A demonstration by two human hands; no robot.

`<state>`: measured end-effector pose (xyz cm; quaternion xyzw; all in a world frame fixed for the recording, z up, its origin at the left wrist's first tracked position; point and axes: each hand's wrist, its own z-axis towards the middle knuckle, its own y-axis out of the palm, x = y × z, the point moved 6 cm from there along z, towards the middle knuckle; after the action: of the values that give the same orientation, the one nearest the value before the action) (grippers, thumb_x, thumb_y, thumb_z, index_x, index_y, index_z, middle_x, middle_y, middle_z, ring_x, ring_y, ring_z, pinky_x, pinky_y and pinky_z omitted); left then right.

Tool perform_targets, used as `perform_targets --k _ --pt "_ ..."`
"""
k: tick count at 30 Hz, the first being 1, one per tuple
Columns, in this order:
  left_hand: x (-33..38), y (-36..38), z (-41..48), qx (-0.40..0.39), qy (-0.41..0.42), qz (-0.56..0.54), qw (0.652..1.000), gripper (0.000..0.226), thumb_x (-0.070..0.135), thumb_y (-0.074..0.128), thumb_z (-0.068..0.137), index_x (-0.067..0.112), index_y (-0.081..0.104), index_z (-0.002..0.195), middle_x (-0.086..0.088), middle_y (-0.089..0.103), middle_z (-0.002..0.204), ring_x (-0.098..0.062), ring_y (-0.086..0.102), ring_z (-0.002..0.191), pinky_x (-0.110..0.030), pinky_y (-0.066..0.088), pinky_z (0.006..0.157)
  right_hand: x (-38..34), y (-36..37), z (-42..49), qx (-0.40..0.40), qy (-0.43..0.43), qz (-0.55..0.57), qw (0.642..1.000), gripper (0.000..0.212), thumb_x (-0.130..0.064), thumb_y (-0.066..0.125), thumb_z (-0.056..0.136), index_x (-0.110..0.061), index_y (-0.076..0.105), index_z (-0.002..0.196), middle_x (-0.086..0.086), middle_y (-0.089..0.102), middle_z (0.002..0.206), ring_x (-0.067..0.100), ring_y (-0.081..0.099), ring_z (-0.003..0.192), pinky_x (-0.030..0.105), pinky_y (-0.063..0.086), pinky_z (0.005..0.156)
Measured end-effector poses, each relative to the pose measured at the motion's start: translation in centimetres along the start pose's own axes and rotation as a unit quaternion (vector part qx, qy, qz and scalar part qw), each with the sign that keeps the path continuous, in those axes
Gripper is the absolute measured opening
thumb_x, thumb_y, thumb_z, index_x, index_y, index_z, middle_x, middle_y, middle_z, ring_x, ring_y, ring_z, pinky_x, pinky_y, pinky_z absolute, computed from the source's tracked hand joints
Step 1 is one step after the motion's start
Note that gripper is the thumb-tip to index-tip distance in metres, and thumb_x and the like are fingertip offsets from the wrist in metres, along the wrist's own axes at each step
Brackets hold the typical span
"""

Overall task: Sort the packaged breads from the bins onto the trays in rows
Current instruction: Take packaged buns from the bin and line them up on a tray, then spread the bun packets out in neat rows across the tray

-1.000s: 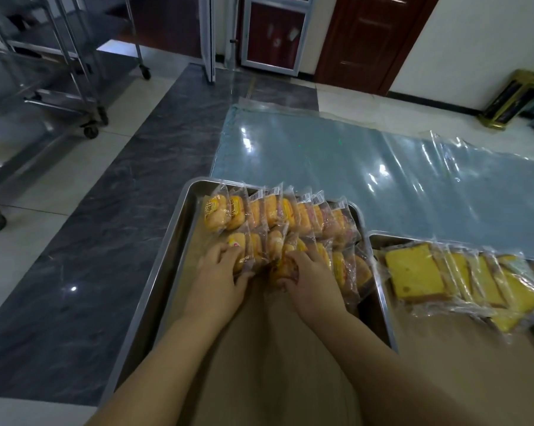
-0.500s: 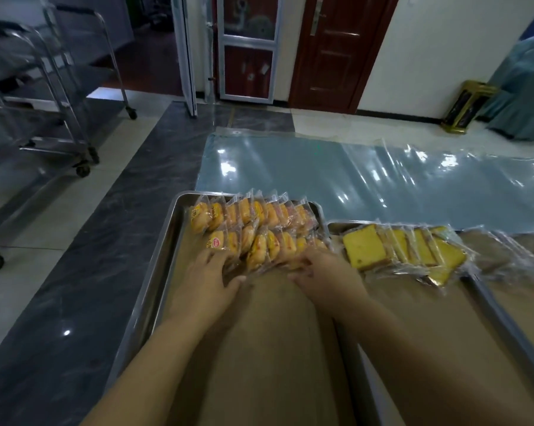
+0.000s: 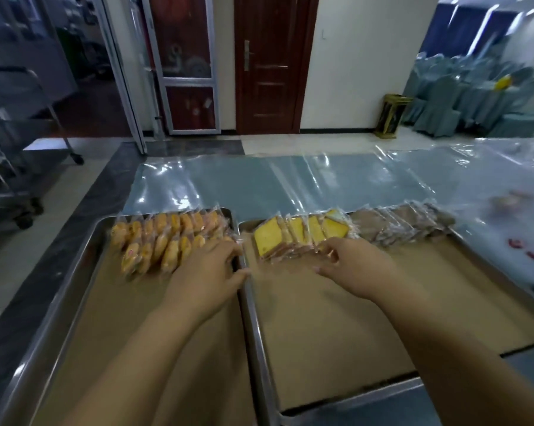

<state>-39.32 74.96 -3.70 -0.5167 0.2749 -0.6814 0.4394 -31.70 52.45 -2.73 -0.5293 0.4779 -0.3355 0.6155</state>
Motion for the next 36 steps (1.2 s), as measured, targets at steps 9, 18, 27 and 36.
perform_targets --k 9,18,27,36 --pt "17.7 7.5 -0.2 -0.022 0.038 0.016 0.999 0.035 0.049 0.063 0.081 0.030 0.059 0.110 0.011 0.059 0.108 -0.010 0.054 0.096 -0.027 0.044 0.076 16.5 -6.8 -7.8 0.018 -0.031 -0.027 0.999 0.045 -0.053 0.060 0.081 -0.027 0.053 0.118 -0.004 0.062 0.108 0.017 0.058 0.094 0.037 0.051 0.081" --pt "30.1 12.0 1.3 -0.067 0.122 0.083 0.987 0.035 0.057 0.053 0.082 0.036 0.054 0.109 0.016 0.055 0.106 -0.007 0.050 0.093 -0.031 0.048 0.075 28.1 -13.2 -12.2 0.017 -0.086 -0.094 0.992 0.038 -0.054 0.059 0.082 -0.034 0.055 0.113 -0.012 0.061 0.104 0.006 0.050 0.085 0.026 0.043 0.075" --pt "36.2 15.1 8.0 -0.051 0.171 0.104 0.978 0.027 0.057 0.056 0.079 0.041 0.055 0.100 0.027 0.043 0.086 0.002 0.045 0.078 -0.024 0.044 0.065 36.7 -19.3 -9.3 0.071 -0.109 -0.141 0.981 0.030 -0.051 0.053 0.086 -0.033 0.058 0.109 -0.016 0.062 0.100 0.005 0.056 0.092 0.022 0.040 0.074" --pt "44.4 22.9 19.1 -0.077 0.201 0.046 0.976 0.030 0.058 0.053 0.081 0.038 0.057 0.103 0.020 0.056 0.099 -0.004 0.055 0.089 -0.031 0.049 0.073 46.5 -24.1 -1.1 0.077 -0.102 -0.123 0.984 0.030 -0.049 0.051 0.088 -0.032 0.060 0.111 -0.015 0.062 0.098 0.004 0.055 0.083 0.020 0.042 0.073"
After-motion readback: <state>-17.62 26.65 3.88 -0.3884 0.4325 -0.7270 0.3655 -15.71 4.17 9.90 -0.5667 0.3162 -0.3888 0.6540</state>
